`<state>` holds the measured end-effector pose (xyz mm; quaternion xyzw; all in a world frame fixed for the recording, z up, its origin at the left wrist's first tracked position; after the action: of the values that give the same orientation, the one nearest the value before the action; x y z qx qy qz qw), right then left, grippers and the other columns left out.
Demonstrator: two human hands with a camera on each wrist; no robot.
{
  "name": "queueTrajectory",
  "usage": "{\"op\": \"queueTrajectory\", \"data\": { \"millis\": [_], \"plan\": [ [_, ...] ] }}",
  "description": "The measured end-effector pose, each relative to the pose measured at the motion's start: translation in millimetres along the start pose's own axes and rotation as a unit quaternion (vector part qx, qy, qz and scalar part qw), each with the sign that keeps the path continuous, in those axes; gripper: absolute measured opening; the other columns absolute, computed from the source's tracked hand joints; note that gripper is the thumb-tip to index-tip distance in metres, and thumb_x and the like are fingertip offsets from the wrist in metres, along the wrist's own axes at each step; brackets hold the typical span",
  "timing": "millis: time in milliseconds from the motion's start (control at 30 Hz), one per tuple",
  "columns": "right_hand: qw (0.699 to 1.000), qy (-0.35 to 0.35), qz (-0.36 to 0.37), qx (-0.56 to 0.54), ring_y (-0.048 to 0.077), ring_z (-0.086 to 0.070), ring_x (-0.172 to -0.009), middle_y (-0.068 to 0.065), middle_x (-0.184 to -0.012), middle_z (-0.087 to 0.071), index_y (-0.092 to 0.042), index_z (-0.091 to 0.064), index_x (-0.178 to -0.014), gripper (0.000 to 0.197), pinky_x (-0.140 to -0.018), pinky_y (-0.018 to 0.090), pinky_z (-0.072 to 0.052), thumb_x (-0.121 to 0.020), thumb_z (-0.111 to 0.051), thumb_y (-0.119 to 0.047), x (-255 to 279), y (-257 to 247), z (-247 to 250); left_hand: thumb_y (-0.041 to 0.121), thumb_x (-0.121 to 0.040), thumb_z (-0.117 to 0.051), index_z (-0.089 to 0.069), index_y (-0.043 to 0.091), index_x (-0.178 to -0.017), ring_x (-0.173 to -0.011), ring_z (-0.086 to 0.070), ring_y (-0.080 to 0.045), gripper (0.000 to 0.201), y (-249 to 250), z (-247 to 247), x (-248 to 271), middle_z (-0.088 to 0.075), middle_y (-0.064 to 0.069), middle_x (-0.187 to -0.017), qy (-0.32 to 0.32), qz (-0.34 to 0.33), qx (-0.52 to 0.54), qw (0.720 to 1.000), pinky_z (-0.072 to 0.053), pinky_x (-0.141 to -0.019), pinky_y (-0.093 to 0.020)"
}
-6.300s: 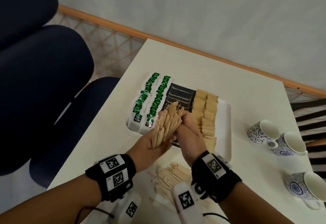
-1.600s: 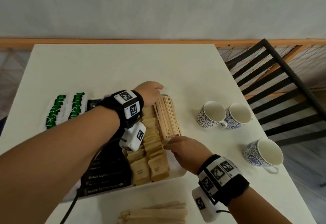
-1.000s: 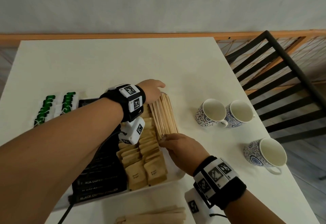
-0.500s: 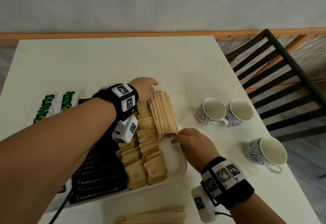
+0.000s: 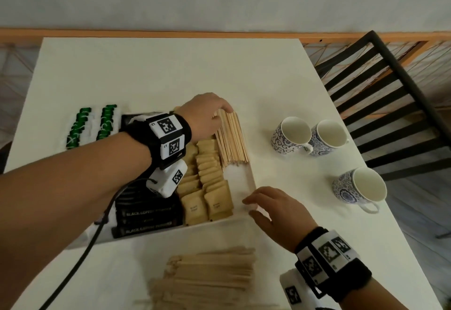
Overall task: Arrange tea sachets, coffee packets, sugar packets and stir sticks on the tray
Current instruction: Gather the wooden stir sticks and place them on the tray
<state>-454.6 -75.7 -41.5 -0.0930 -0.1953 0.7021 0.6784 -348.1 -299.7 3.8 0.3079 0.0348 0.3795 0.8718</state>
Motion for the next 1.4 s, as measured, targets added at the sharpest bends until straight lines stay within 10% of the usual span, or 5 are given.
{"op": "queueTrajectory", "data": {
  "millis": [333,500,733,1033,1400],
  "plan": [
    [0.992,-0.051,0.103,0.042,0.021,-0.051,-0.123,0.001,-0.141,-0.045,-0.028,-0.04,-0.136,0.07,-0.095,0.037,-0.051,-0.077,-0.054,-0.064,76,-30,-21,0.03,-0.089,-0.059,-0.062,0.025,-0.114,-0.106,-0.044,-0.009,0.026,50,-47,146,-0.052,0.008,-0.111,-0.02,-0.128,-0.055,0.99,-0.035,-0.096,-0.026],
    [0.964,-0.187,0.129,0.139,0.022,0.014,-0.145,-0.003,-0.159,0.013,-0.029,0.01,-0.15,0.135,-0.116,0.04,0.001,-0.046,-0.049,-0.09,113,-9,-46,0.065,-0.071,-0.069,-0.02,0.029,-0.149,-0.139,-0.021,-0.013,0.098,44,-114,224,-0.024,0.004,-0.154,-0.187,-0.078,-0.134,0.97,-0.016,-0.116,-0.028],
    [0.957,-0.196,0.133,0.169,0.023,0.027,-0.142,-0.002,-0.155,0.025,-0.026,0.03,-0.144,0.142,-0.115,0.042,0.015,-0.043,-0.043,-0.096,124,0,-62,0.073,-0.052,-0.074,0.034,0.026,-0.142,-0.141,0.03,-0.02,0.148,17,-156,278,0.039,0.0,-0.15,-0.245,0.032,-0.247,0.937,0.013,-0.114,-0.047],
    [0.97,-0.167,0.117,0.136,0.036,0.0,-0.144,0.01,-0.158,-0.002,-0.02,0.005,-0.149,0.11,-0.115,0.053,-0.005,-0.067,-0.014,-0.092,85,-27,-78,0.054,-0.074,-0.07,-0.031,0.015,-0.145,-0.126,-0.04,-0.026,0.09,24,-147,263,-0.039,-0.006,-0.14,-0.078,0.039,-0.159,0.983,-0.036,-0.105,-0.041],
    [0.968,-0.143,0.137,0.154,0.024,-0.019,-0.14,0.0,-0.153,-0.019,-0.018,-0.013,-0.15,0.11,-0.114,0.04,-0.02,-0.066,-0.05,-0.079,63,-65,-63,0.058,-0.076,-0.063,-0.047,0.025,-0.124,-0.106,-0.044,-0.017,0.061,27,-136,258,-0.044,0.004,-0.117,-0.087,0.1,-0.189,0.973,-0.043,-0.085,-0.031]
  ]
}}
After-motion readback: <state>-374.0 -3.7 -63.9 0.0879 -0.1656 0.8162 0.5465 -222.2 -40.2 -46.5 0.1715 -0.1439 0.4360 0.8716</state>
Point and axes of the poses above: each hand's wrist, its own x-axis away from the middle knuckle, its own z-axis out of the back of the hand, y = z × x, the point moved 5 cm from there along -x, towards the middle knuckle
